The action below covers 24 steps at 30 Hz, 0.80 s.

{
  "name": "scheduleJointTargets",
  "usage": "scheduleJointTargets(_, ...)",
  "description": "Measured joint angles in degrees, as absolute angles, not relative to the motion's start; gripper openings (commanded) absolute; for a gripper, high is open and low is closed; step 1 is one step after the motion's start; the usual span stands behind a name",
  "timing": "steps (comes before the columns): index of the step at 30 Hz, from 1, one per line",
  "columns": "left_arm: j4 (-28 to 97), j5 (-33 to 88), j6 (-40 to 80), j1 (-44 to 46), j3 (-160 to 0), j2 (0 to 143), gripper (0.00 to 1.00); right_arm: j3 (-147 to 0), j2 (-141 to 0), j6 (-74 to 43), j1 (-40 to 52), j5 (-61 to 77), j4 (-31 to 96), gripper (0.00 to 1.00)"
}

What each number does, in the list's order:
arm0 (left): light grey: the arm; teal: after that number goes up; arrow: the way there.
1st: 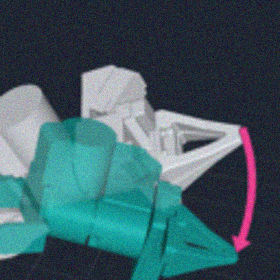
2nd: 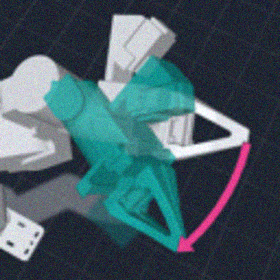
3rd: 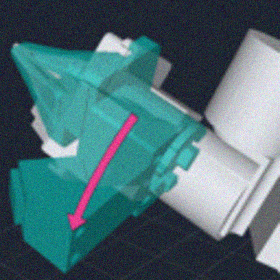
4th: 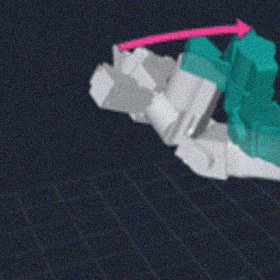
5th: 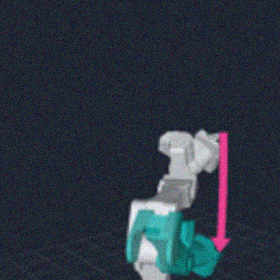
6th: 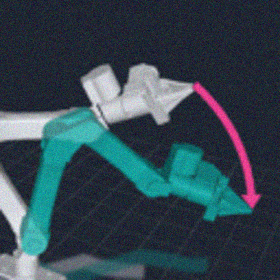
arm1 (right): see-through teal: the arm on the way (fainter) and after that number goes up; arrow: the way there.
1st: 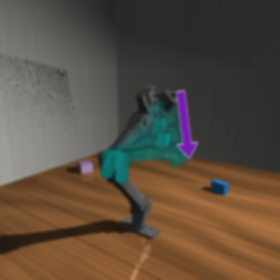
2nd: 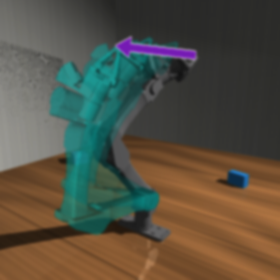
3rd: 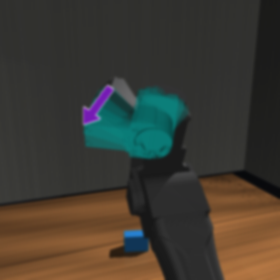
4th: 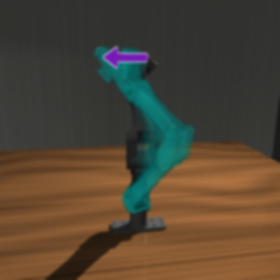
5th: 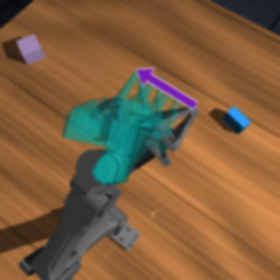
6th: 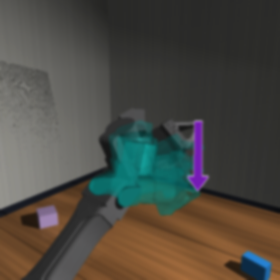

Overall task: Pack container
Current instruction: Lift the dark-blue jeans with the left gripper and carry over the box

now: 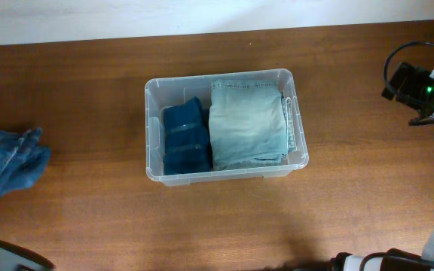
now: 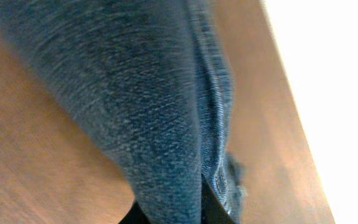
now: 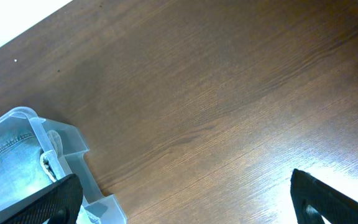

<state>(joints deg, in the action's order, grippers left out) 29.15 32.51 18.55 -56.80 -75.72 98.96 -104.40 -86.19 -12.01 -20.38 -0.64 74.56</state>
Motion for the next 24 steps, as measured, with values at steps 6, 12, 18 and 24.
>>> scheduleJointTargets(6,28.4,32.1,22.7,-49.6,-75.7,92.6,0.01,-104.4,-86.2,-12.0,-20.4,-0.6,74.6,0.99)
scheduleJointTargets(12,27.1,33.0,25.2,-38.7,-76.4,86.1,0.01,-104.4,-86.2,-12.0,-20.4,-0.6,74.6,0.99)
scheduleJointTargets(18,26.7,34.6,25.8,-25.9,-83.9,81.1,0.01,-104.4,-86.2,-12.0,-20.4,-0.6,74.6,0.99)
scheduleJointTargets(24,25.1,35.7,26.0,-8.6,-89.9,78.2,0.01,-104.4,-86.2,-12.0,-20.4,-0.6,74.6,0.98)
